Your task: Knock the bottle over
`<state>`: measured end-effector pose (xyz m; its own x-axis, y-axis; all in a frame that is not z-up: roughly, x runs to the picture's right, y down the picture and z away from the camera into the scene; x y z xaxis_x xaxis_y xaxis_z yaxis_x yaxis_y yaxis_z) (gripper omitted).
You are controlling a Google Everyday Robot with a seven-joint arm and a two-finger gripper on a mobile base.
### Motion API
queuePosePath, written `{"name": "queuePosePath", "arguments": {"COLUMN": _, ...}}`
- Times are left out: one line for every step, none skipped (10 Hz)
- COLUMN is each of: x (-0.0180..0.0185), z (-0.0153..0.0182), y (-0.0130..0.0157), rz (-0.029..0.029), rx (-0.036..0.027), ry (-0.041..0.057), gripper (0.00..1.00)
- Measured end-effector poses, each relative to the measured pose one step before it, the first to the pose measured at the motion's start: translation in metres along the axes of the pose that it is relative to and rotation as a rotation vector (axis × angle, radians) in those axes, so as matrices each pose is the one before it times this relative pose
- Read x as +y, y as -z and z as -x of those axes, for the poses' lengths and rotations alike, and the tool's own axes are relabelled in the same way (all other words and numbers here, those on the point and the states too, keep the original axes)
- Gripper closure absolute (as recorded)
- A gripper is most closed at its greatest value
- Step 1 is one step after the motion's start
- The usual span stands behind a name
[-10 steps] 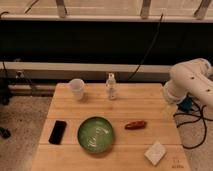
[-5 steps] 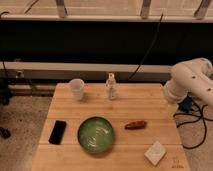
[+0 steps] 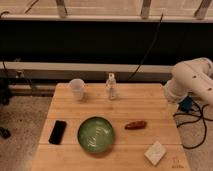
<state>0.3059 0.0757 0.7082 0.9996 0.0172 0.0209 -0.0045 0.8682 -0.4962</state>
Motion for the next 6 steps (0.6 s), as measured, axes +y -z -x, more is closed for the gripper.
{"name": "queuePosePath", "arguments": {"x": -0.00031, "z": -0.00022, "y": -0.00056, "rz": 0.00155, "rx": -0.00046, "ry": 0.00085, "gripper": 0.2}}
{"name": "queuePosePath", "arguments": {"x": -0.00042, "z": 0.00073, "y": -0.00125, "rz": 0.00079, "rx": -0.00196, "ry": 0.00113, "gripper": 0.2}}
{"name": "queuePosePath", "arguments": {"x": -0.00245, "z": 0.00362, "y": -0.00327, "rz": 0.00174, "rx": -0.00145, "ry": 0.00222, "gripper": 0.2}}
{"name": "queuePosePath", "arguments": {"x": -0.01071, "z": 0.01707, "y": -0.00794, "rz": 0.0029, "rx": -0.00942, "ry": 0.00571, "gripper": 0.2}}
{"name": "queuePosePath", "arguments": {"x": -0.01009, "z": 0.01269, "y": -0.00979, "rz": 0.00316, "rx": -0.00221, "ry": 0.00886, "gripper": 0.2}}
{"name": "queuePosePath", "arguments": {"x": -0.00864, "z": 0.01068, "y": -0.01012, "rz": 0.00494, "rx": -0.0033, "ry": 0.00957, "gripper": 0.2}}
